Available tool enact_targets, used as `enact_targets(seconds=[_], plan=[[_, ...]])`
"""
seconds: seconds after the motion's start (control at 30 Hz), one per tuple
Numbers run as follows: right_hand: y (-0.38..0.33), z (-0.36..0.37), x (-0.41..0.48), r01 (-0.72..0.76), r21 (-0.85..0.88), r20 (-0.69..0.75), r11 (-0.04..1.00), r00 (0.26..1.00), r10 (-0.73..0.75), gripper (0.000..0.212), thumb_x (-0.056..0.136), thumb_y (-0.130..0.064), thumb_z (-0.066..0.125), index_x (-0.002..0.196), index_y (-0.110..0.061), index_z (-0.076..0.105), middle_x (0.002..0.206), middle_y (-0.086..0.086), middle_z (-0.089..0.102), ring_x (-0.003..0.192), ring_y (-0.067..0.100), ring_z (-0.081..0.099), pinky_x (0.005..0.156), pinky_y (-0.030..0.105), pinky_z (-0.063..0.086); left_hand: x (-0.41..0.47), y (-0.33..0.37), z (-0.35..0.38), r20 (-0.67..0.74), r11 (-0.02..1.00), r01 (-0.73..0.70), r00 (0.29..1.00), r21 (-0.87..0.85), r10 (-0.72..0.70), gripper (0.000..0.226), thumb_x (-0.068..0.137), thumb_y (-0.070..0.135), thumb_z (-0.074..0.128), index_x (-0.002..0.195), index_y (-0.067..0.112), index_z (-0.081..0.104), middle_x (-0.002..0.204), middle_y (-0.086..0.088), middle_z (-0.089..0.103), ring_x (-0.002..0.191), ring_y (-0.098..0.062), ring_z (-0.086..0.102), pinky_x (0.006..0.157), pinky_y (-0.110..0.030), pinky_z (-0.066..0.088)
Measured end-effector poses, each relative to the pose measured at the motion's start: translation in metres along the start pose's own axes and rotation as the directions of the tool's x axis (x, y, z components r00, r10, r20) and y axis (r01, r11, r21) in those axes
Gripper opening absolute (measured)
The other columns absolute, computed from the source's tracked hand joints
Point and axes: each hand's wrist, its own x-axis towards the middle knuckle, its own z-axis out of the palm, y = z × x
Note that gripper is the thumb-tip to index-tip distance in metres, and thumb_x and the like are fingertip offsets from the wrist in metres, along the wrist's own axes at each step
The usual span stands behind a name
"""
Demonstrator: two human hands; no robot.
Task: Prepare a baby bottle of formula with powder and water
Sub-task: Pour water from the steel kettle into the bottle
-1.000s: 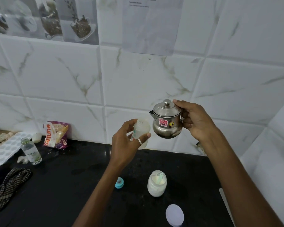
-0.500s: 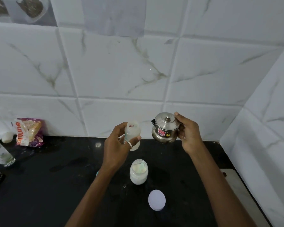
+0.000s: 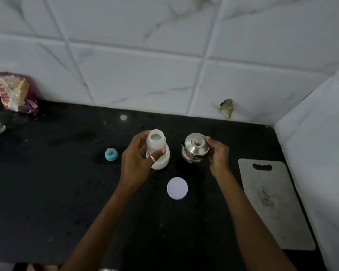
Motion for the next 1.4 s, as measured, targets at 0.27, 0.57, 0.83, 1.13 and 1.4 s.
enact_targets(seconds=[0.27,0.57,0.83,1.13,1.4], plan=[[0.036,-0.012,0.016,-0.034,-0.005,0.029,0.999,0.999,0.034,0.015,0.091,-0.018,0.07,0.096,-0.007,0.08,0.098,0.012,0.08,0.096,0.027,0.075,0.08,0.033,0.057,-0.008,-0.023,0.005,-0.042,0.998,0.034,0.999,0.051,-0.032,0.059,0.08,0.012,0.088,0.13,0.023,0.06,0.13,0.006,0.071,0.122,-0.012,0.068,0.107,-0.044,0.055],[0.05,-0.021,0.02,-0.014,0.001,0.058,1.0,0.998,0.014,0.015,0.095,-0.016,0.067,0.097,-0.007,0.079,0.099,0.009,0.08,0.097,0.023,0.076,0.082,0.031,0.057,-0.02,-0.015,0.007,-0.045,0.999,0.011,0.999,0.048,-0.009,0.061,0.074,0.024,0.086,0.129,0.022,0.06,0.129,0.005,0.07,0.123,-0.011,0.067,0.103,-0.032,0.056],[0.051,-0.03,0.023,0.036,-0.148,0.042,0.988,0.999,-0.03,0.039,0.084,-0.036,0.079,0.057,-0.023,0.054,0.073,0.012,0.055,0.067,0.023,0.048,0.059,0.032,0.036,-0.027,-0.015,0.001,-0.065,0.999,0.004,0.998,0.041,-0.002,0.06,0.074,0.021,0.087,0.128,0.021,0.06,0.128,0.005,0.07,0.121,-0.012,0.068,0.103,-0.032,0.056],[0.047,-0.04,0.008,0.142,-0.339,0.018,0.93,0.989,-0.145,0.039,0.087,-0.052,0.075,0.09,-0.014,0.065,0.084,0.005,0.065,0.069,0.013,0.054,0.06,0.027,0.044,-0.038,-0.01,0.0,-0.057,1.0,0.003,0.998,0.011,-0.003,0.06,0.074,0.025,0.088,0.128,0.023,0.062,0.129,0.003,0.071,0.123,-0.017,0.068,0.106,-0.047,0.055],[0.013,-0.026,-0.037,0.301,-0.564,-0.096,0.769,0.901,-0.423,0.035,0.092,-0.056,0.065,0.088,-0.021,0.062,0.092,0.002,0.067,0.085,0.019,0.067,0.07,0.029,0.05,-0.051,0.008,-0.018,-0.089,0.999,-0.027,0.996,-0.037,0.023,0.058,0.074,0.02,0.088,0.126,0.023,0.063,0.124,0.006,0.073,0.118,-0.014,0.07,0.1,-0.036,0.059]])
